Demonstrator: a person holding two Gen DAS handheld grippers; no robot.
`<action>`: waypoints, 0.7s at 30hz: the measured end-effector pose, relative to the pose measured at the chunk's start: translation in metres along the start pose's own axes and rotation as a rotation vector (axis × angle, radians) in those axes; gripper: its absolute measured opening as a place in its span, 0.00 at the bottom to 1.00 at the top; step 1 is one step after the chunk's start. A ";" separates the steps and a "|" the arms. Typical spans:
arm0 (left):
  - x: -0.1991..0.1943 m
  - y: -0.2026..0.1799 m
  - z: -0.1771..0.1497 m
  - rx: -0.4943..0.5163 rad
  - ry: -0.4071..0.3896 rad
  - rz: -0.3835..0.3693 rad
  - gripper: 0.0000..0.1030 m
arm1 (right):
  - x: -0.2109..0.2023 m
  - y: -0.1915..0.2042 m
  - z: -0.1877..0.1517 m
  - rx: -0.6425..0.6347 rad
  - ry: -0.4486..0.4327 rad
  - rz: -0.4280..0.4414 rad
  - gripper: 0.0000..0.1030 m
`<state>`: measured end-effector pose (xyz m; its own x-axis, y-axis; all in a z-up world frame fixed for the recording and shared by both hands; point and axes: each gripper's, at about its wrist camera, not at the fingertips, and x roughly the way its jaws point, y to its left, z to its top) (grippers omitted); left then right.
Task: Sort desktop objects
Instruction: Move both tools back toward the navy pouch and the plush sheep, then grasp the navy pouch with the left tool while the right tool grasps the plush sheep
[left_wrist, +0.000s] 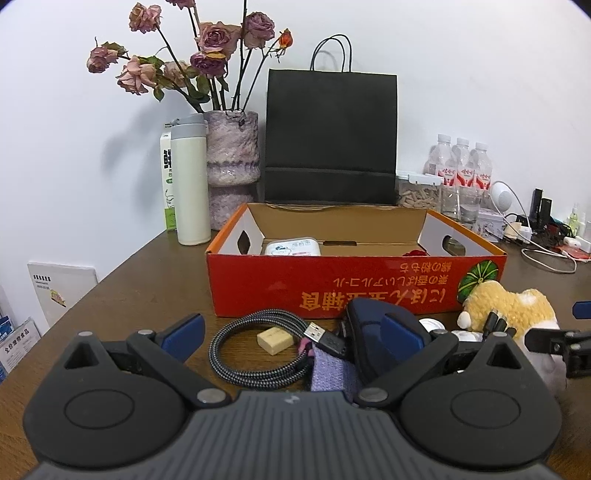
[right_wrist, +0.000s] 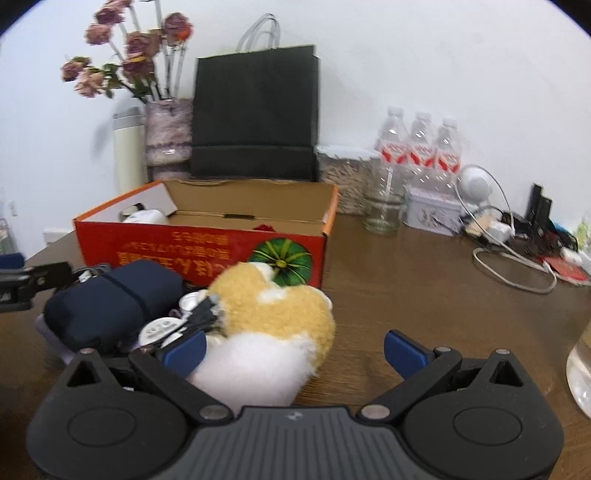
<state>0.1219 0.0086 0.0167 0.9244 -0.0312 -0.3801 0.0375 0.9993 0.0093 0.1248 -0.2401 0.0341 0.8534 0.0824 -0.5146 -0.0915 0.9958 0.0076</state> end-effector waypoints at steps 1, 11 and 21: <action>0.000 0.000 0.000 0.001 0.000 -0.001 1.00 | 0.002 -0.002 0.000 0.008 0.006 -0.003 1.00; 0.000 -0.001 -0.001 0.004 0.010 -0.009 1.00 | 0.024 -0.010 0.004 0.048 0.076 0.059 0.78; 0.001 -0.015 -0.002 0.053 0.034 -0.052 1.00 | 0.020 -0.023 0.004 0.067 0.059 0.111 0.54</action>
<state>0.1220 -0.0064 0.0146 0.9072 -0.0809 -0.4129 0.1055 0.9937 0.0372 0.1466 -0.2608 0.0272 0.8081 0.1912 -0.5572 -0.1473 0.9814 0.1232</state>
